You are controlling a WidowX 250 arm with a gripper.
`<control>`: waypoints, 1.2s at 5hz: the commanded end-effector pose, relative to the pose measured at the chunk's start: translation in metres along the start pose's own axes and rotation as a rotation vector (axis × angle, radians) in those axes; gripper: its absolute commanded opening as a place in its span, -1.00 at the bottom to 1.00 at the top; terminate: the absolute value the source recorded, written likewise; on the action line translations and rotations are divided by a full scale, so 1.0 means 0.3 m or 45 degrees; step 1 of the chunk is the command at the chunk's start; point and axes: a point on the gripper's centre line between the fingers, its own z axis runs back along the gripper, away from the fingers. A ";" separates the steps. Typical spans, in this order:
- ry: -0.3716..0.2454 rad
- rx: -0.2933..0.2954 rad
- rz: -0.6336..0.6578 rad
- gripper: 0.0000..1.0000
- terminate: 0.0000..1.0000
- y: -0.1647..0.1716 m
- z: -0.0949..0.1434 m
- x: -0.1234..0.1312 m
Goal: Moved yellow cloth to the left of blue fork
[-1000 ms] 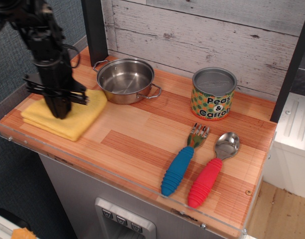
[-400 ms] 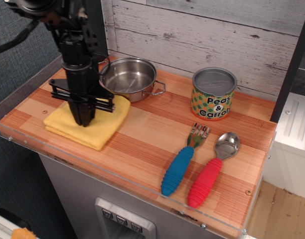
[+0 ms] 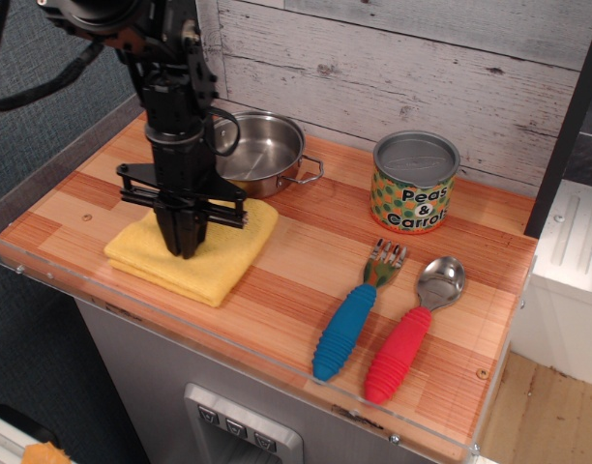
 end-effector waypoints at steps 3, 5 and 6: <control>-0.054 0.025 -0.062 -1.00 -1.00 -0.175 0.069 0.002; -0.058 0.029 -0.007 -1.00 -1.00 -0.160 0.070 -0.016; -0.083 0.032 -0.005 1.00 -1.00 -0.151 0.082 -0.018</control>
